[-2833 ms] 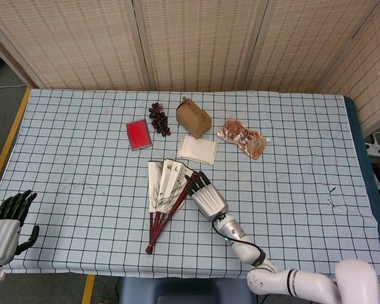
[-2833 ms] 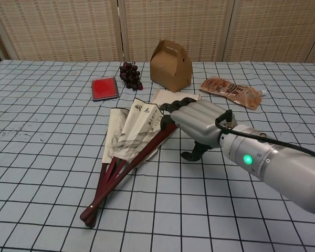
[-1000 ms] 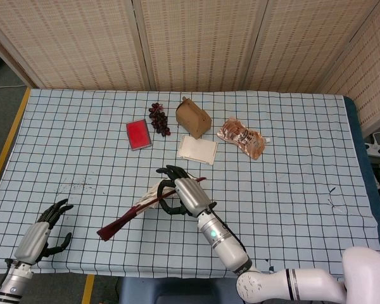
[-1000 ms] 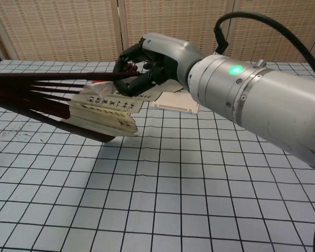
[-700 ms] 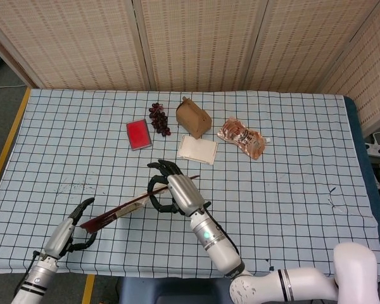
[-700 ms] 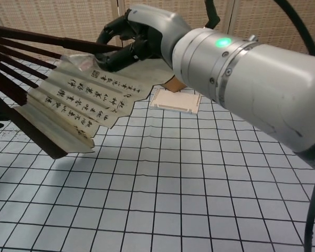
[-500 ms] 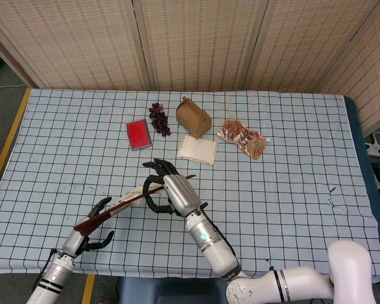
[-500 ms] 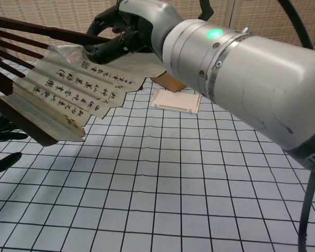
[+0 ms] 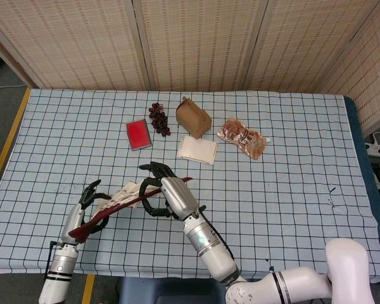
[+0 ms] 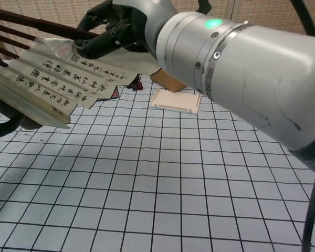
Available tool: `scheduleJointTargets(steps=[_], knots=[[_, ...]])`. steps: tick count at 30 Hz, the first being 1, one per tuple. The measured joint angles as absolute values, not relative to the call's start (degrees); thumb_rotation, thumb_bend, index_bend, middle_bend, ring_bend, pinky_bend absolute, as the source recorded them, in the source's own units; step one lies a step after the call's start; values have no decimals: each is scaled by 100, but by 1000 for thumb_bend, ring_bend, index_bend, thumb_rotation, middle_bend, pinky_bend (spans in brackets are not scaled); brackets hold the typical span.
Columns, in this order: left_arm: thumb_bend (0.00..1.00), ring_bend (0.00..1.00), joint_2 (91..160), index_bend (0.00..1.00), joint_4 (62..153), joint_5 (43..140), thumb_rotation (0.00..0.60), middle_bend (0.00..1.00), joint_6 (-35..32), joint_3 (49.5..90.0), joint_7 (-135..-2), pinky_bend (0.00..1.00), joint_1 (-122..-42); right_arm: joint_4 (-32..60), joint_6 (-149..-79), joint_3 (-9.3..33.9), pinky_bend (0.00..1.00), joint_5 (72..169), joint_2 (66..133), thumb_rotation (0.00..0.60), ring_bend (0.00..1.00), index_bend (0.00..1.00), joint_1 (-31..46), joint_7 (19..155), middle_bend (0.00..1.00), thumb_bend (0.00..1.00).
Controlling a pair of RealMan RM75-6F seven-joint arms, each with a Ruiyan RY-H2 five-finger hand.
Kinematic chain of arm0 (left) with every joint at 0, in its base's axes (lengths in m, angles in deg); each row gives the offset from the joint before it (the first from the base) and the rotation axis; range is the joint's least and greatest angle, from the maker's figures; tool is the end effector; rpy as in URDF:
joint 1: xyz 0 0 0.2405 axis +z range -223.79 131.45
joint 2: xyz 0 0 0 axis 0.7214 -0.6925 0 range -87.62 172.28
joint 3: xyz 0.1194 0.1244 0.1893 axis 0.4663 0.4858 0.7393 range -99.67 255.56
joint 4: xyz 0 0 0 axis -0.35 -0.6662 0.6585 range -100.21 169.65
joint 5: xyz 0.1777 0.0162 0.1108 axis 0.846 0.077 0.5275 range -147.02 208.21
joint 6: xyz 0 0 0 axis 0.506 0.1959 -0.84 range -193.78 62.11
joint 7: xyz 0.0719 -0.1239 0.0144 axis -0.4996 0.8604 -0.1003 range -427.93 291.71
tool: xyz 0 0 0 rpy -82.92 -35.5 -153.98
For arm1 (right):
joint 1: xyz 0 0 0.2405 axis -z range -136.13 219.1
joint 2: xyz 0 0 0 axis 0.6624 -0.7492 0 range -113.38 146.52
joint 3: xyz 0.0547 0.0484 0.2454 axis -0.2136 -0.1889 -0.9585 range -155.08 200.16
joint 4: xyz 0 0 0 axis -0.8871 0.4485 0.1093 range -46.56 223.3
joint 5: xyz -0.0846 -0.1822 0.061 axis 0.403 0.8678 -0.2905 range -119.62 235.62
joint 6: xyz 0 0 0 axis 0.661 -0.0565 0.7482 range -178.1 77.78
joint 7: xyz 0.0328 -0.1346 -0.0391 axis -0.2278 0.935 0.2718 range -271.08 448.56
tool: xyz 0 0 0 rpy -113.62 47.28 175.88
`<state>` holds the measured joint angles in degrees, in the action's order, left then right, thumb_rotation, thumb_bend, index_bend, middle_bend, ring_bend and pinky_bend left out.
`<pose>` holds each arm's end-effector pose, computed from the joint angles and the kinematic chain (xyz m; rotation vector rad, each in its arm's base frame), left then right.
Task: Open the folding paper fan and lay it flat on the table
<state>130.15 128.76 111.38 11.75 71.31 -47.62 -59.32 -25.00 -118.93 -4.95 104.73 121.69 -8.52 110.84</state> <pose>-0.2251 0.2229 0.0264 -1.1279 -1.5702 -1.4892 0.0512 -0.2727 -0.0148 1.6069 -1.6376 1.5786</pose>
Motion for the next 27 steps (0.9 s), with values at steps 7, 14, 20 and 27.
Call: scheduleJointTargets(steps=[7,14,20,27], knots=[[624,125,13136,761,12610,11058,600,356,1357,7049,-4847,85,-5845,-2673,-12038,-448,0,10659,11853,600,0,725,-781,11130,121,610],[661,192,13276,824,12422,11006,600,444,1567,6919,-4855,89,-5794,-2787,-12072,-406,0,10695,11509,600,0,716,-703,11127,121,610],[660,211,13346,826,12161,10887,600,464,1643,6804,-4901,92,-5764,-2900,-12099,-269,0,10831,11174,600,0,709,-613,11179,121,610],[661,223,13521,826,11577,10857,600,480,1924,6661,-4942,92,-5716,-3046,-12251,50,0,11303,10789,600,0,704,-430,11346,121,610]])
